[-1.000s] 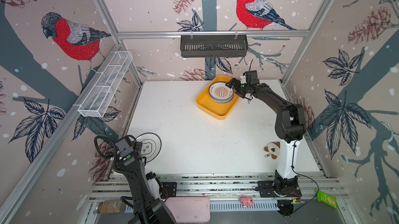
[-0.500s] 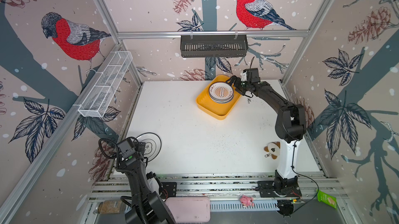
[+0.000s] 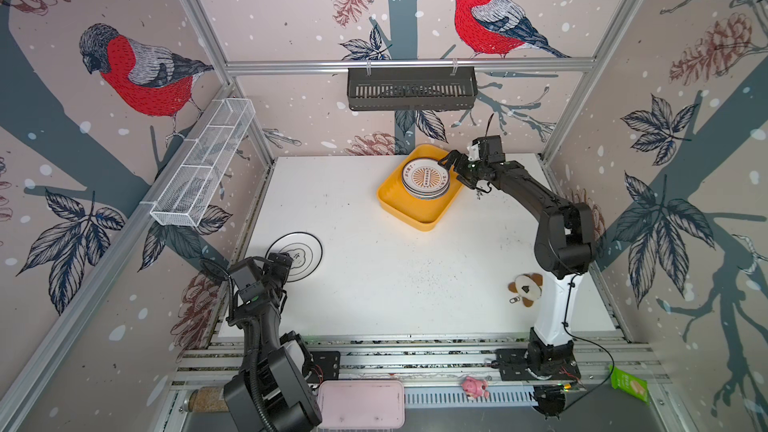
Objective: Place the plates into the plastic bin on the countertop
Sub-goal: 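Grasp the plain green-rimmed plate's rim with the left gripper and tilt it upright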
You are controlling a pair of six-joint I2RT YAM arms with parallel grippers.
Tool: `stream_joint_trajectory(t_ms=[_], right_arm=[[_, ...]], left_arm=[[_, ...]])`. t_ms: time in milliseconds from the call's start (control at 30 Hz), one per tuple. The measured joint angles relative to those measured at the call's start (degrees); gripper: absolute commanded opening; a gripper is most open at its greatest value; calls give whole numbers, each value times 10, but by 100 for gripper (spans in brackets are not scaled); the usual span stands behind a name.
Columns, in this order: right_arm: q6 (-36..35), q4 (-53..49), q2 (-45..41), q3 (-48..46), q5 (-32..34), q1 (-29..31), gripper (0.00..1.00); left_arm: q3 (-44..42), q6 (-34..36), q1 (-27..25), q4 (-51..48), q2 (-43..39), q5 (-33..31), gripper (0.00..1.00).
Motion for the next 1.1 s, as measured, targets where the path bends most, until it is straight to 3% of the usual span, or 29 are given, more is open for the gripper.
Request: stream_joint_trajectory(t_ms=[200, 567, 900, 1100], right_arm=[[4, 13, -1, 0, 0, 0, 99], [31, 29, -23, -24, 15, -1, 100], [33, 38, -34, -26, 32, -1, 100], [36, 38, -34, -26, 38, 2, 99]], left_arm=[[20, 0, -30, 99, 105, 76, 86], [76, -17, -36, 207, 223, 127, 75], [107, 10, -36, 164, 217, 124, 76], [141, 48, -35, 83, 207, 93, 77]])
